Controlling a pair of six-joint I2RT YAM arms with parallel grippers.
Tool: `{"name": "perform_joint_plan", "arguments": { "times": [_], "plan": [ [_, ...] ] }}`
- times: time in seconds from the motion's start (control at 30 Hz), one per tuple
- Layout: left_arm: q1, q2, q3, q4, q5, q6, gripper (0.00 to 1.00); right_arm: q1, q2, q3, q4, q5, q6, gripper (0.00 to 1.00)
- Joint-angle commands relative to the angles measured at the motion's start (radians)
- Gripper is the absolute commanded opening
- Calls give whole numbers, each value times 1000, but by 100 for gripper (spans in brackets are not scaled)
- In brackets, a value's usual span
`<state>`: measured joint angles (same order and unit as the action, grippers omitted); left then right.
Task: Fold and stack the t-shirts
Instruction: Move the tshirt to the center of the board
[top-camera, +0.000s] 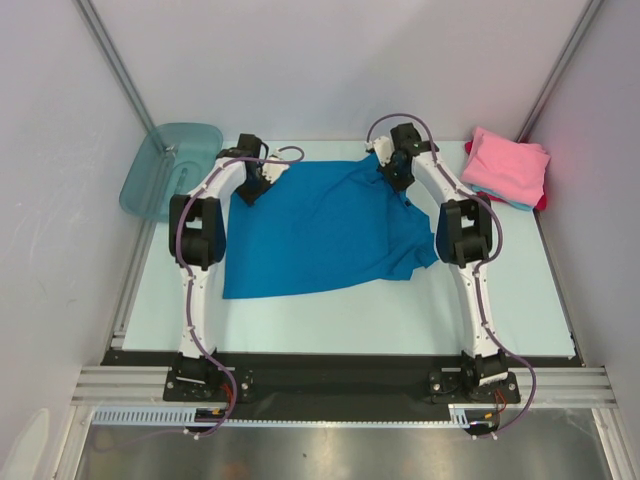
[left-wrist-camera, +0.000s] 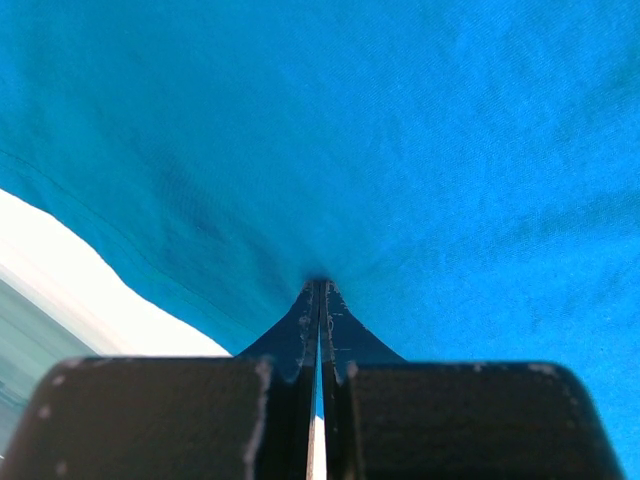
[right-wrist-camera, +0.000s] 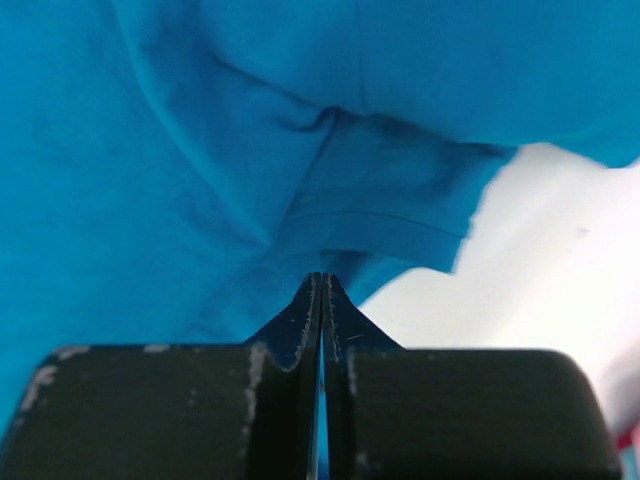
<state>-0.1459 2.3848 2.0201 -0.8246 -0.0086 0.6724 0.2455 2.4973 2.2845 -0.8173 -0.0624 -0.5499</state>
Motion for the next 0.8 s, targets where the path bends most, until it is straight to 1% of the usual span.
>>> {"name": "perform_joint_plan", "arguments": {
  "times": [0.0, 0.43, 0.77],
  "plan": [
    [20, 11, 15, -57, -16, -16, 0, 0, 37, 32, -3, -5, 2, 0],
    [20, -13, 14, -57, -31, -7, 0, -9, 74, 24, 4, 30, -12, 0],
    [19, -24, 11, -62, -41, 4, 0, -72, 77, 3, 12, 52, -33, 0]
  ]
}}
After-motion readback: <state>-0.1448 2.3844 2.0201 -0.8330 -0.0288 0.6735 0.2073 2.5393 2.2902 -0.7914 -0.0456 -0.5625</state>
